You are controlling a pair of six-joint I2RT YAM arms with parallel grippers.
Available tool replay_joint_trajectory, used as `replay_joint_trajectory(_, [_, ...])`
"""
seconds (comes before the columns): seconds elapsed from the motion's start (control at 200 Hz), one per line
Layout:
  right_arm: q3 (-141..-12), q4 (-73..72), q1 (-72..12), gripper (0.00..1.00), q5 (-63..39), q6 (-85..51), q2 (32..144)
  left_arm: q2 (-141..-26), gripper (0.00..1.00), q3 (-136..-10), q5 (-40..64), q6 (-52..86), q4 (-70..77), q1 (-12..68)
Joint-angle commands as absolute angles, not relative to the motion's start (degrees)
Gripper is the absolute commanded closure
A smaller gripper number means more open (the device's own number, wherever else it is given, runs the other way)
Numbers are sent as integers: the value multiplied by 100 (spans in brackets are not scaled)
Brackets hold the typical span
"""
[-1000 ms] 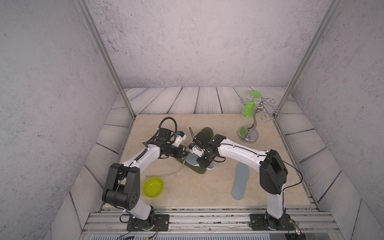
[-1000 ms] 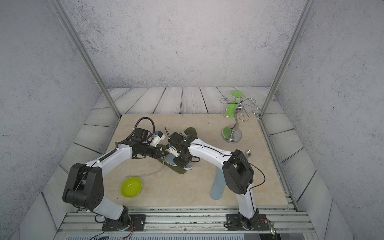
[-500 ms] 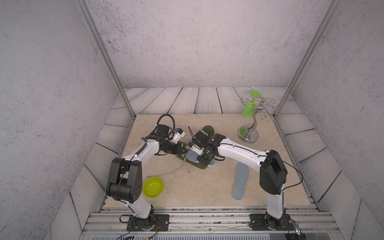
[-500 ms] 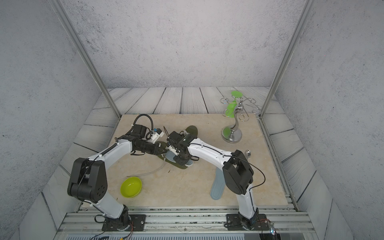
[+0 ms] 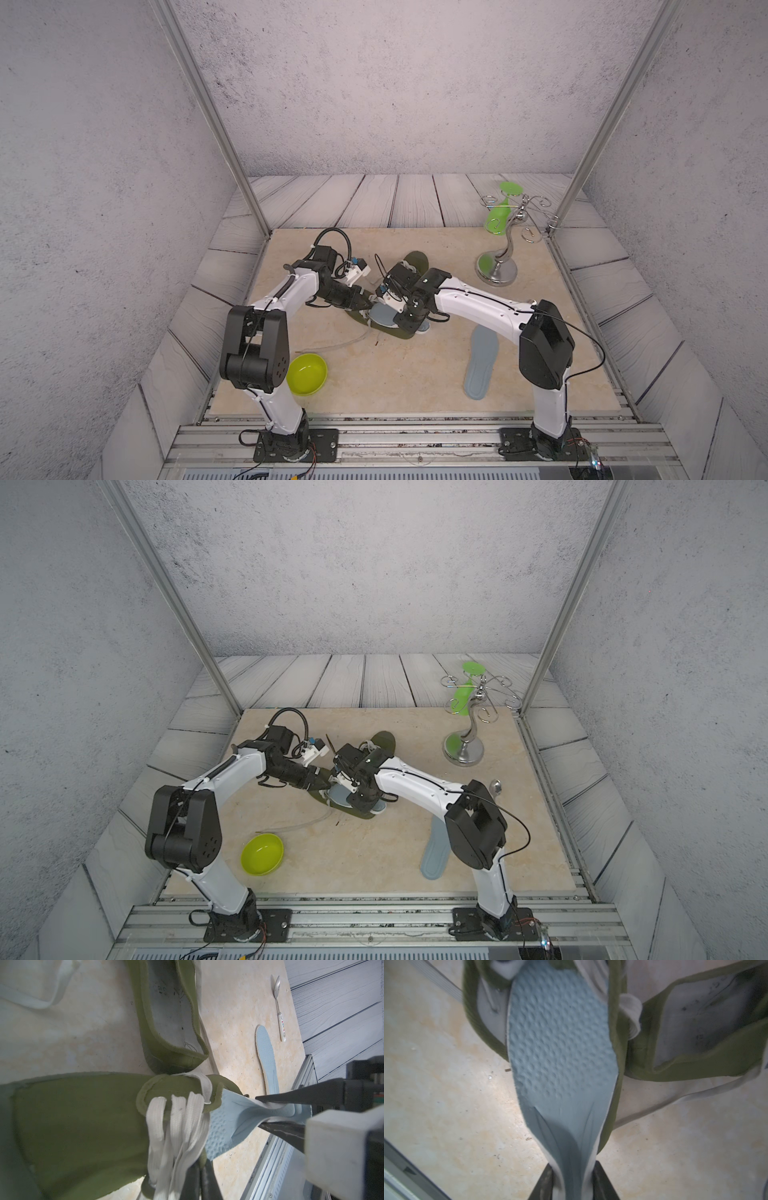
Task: Insert the insole into the shoe
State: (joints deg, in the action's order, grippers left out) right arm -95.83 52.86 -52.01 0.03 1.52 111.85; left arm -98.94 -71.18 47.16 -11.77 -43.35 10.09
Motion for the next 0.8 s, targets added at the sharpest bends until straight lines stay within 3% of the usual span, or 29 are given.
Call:
replay_joint_trajectory(0.0, [-9549,5034,-5272,69,-676,-240,11037,-9607,100,-7121,4871,-1359,-4684,918])
replay_joint_trajectory(0.4, [-9991,4903,-5373,71,-695,-361,11630,-9707,100,-7098,4595,-1349,-4603,827])
replay_joint_trajectory(0.47, [-10030,4954,-5373,71,-803,-400,11680,-9618,80,-7122,4351,-1279,-4585,820])
replay_joint_trajectory(0.605, [-9879,4921,-5371,71,-853,-506,11625,-9123,60,-6910,3705,-933,-4158,826])
replay_joint_trajectory(0.631, [-9841,4909,-5377,71,-853,-517,11604,-8997,52,-6862,3635,-883,-4057,826])
replay_joint_trajectory(0.796, [-9803,4875,-5378,71,-895,-672,11583,-8397,49,-6560,2845,-182,-3631,826])
